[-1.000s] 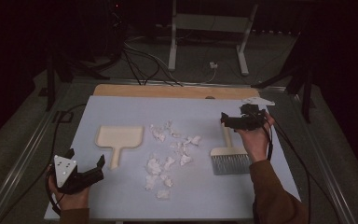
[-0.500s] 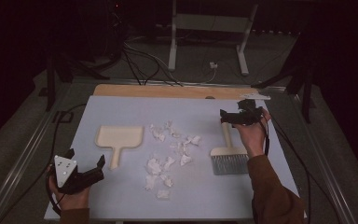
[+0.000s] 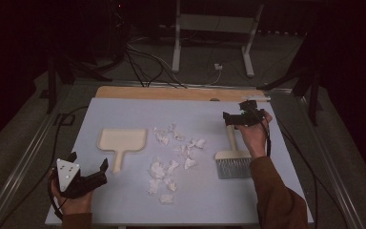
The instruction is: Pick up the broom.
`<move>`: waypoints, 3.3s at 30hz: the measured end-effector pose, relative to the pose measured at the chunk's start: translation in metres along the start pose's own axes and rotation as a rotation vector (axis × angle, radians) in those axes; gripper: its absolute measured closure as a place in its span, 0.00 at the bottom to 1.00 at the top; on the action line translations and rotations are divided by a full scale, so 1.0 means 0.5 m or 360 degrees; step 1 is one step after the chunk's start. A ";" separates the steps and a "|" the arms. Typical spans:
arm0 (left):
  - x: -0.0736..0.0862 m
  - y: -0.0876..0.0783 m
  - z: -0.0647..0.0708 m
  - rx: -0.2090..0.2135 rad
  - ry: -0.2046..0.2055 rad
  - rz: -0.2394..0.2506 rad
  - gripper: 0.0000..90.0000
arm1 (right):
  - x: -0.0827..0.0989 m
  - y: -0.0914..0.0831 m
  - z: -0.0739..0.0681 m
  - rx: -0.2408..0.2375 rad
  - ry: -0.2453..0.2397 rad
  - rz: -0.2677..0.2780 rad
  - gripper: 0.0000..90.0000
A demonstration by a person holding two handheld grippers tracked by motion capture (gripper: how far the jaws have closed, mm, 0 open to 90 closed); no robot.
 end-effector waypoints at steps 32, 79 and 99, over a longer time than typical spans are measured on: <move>0.000 -0.002 -0.005 -0.0008 -0.0021 0.0009 0.01 | 0.008 0.102 0.033 0.0037 0.0064 -0.0244 0.06; -0.056 -0.022 0.112 0.0158 0.0079 0.0087 0.01 | 0.009 0.023 -0.025 0.0053 0.0122 -0.0057 0.78; -0.082 0.038 0.333 0.0539 0.0096 -0.0045 0.01 | 0.001 -0.135 -0.113 -0.0134 -0.0095 0.0275 0.79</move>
Point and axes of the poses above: each handheld gripper's, and its own axes: y roughly forward along the jaws, x roughly out of its underside, z roughly to its right, the point moved 1 cm from there along y, roughly forward along the jaws, and after that the axes turned 12 degrees about -x, right-handed, at the moved point
